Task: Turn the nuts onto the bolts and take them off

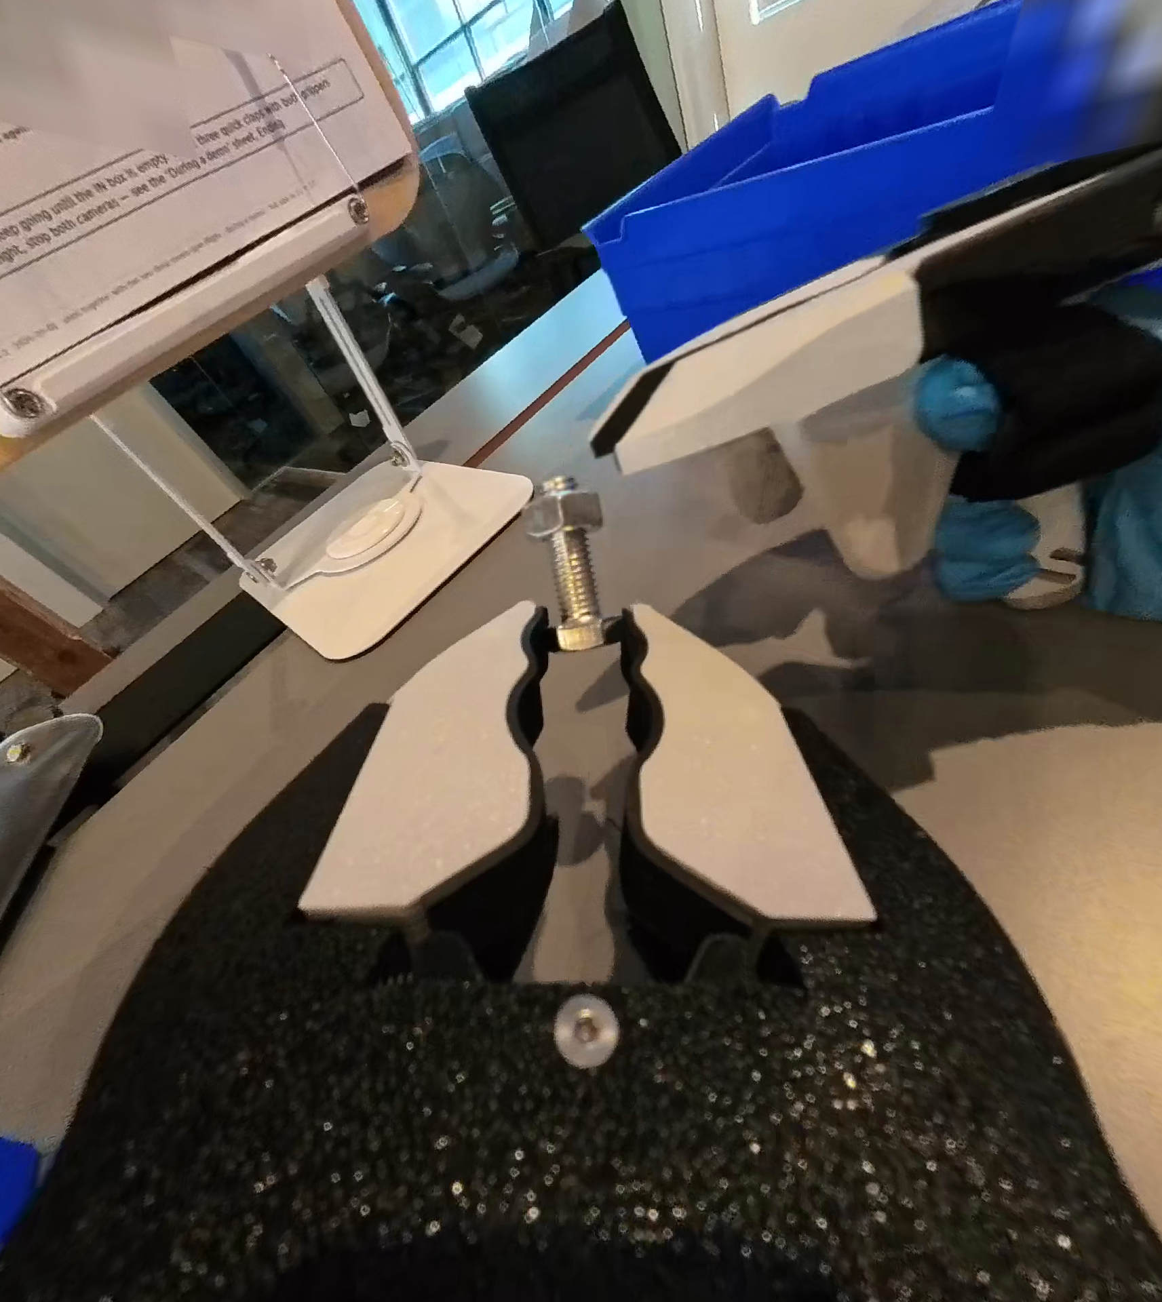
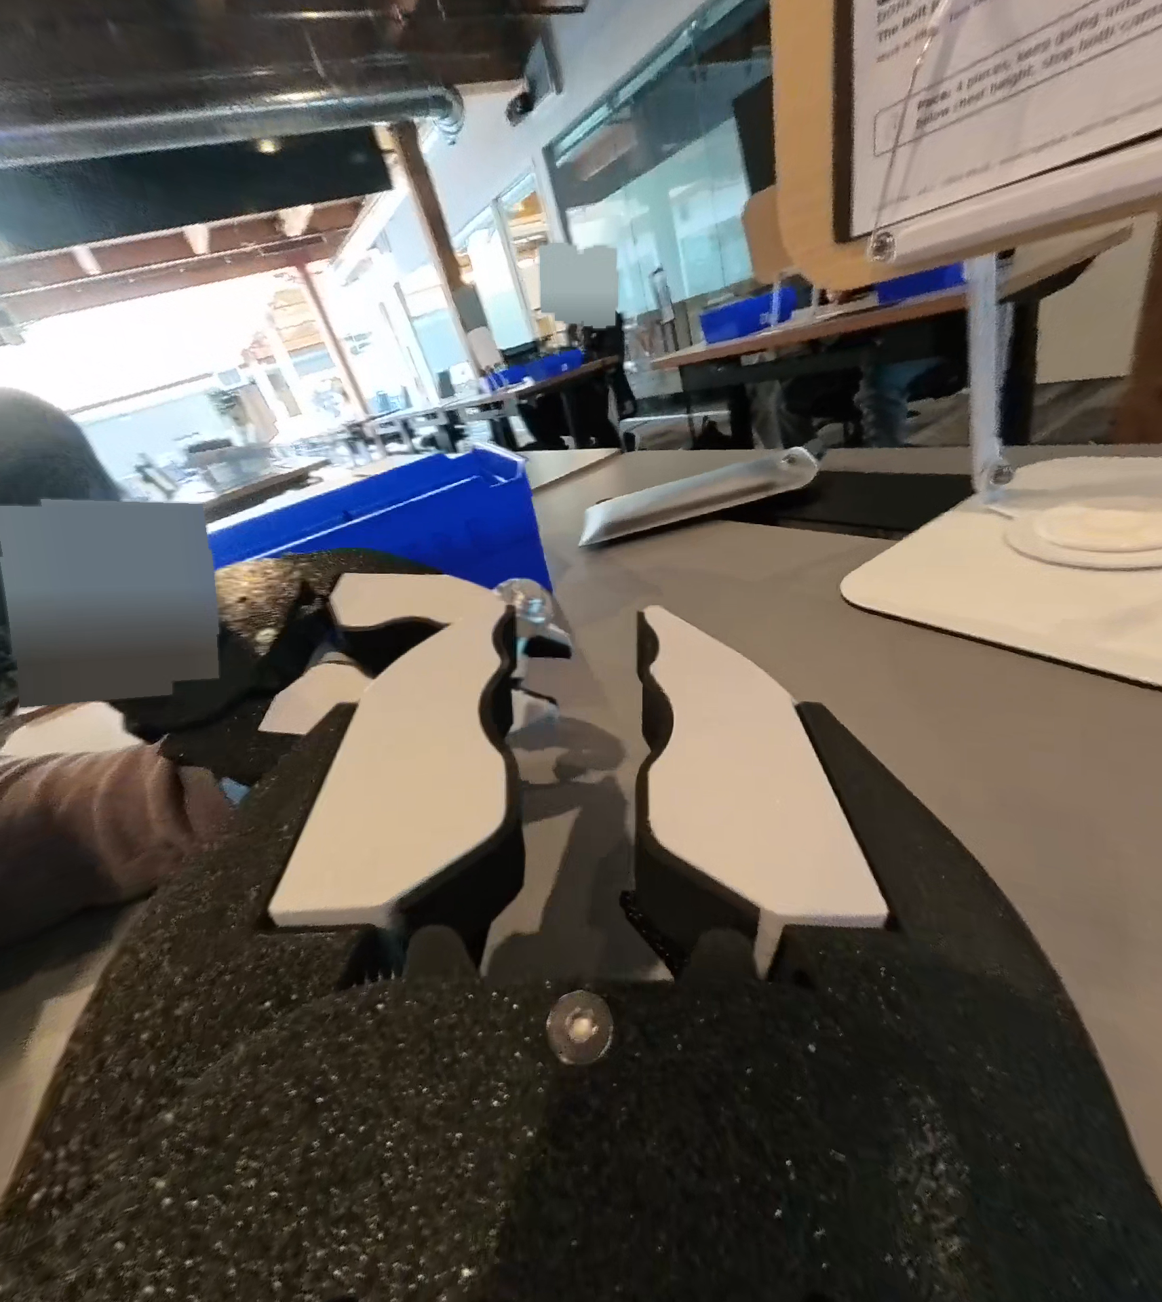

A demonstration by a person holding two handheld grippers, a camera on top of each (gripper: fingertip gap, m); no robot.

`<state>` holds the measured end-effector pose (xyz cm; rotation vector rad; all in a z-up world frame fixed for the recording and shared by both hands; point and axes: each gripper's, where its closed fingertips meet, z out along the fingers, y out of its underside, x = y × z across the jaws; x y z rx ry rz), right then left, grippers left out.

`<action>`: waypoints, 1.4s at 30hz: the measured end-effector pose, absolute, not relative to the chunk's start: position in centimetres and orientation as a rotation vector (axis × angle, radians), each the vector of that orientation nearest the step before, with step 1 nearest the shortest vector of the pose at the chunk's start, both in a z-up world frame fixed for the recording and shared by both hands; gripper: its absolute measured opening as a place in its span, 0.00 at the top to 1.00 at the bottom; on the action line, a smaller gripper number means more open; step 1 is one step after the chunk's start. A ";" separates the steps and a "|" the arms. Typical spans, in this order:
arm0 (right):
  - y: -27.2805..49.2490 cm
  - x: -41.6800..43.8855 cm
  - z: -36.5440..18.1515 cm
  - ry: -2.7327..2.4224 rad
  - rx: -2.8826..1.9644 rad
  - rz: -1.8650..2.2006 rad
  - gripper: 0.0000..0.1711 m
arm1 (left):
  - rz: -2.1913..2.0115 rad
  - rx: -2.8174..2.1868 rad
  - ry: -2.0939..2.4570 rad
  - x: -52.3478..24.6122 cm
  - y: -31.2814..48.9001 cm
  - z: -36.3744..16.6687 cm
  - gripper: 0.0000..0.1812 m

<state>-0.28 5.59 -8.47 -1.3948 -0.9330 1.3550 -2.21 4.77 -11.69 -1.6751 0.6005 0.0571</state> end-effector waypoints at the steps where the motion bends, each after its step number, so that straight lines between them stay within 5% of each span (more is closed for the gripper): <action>1: 5.1 -0.7 -8.4 -0.958 -1.382 1.389 0.79 | 0.055 -1.675 0.605 -2.1 4.8 -11.8 0.89; 7: 5.8 -0.3 -8.9 -0.928 -1.432 1.327 0.83 | 0.074 -1.649 0.617 -2.1 4.6 -11.5 0.89; 13: 4.9 -1.4 -8.7 -0.972 -1.403 1.432 0.76 | 0.054 -1.639 0.622 -1.7 4.8 -11.5 0.89; 17: 6.1 0.0 -8.8 -0.887 -1.444 1.351 0.84 | 0.058 -1.631 0.598 -2.3 4.6 -11.2 0.89; 21: 4.7 -1.2 -8.5 -0.961 -1.392 1.467 0.75 | 0.038 -1.637 0.598 -2.2 4.8 -11.4 0.89; 25: 6.2 -0.2 -9.0 -0.879 -1.468 1.352 0.83 | 0.047 -1.621 0.599 -2.2 4.6 -11.2 0.89; 30: 4.7 -1.1 -8.2 -0.935 -1.392 1.515 0.75 | 0.044 -1.622 0.617 -1.8 4.7 -11.3 0.89; 35: 6.1 0.0 -8.8 -0.864 -1.454 1.364 0.85 | 0.048 -1.617 0.616 -1.9 4.6 -11.3 0.89; 42: 5.4 -0.8 -9.2 -0.907 -1.472 1.424 0.79 | 0.065 -1.601 0.637 -1.5 4.5 -11.1 0.89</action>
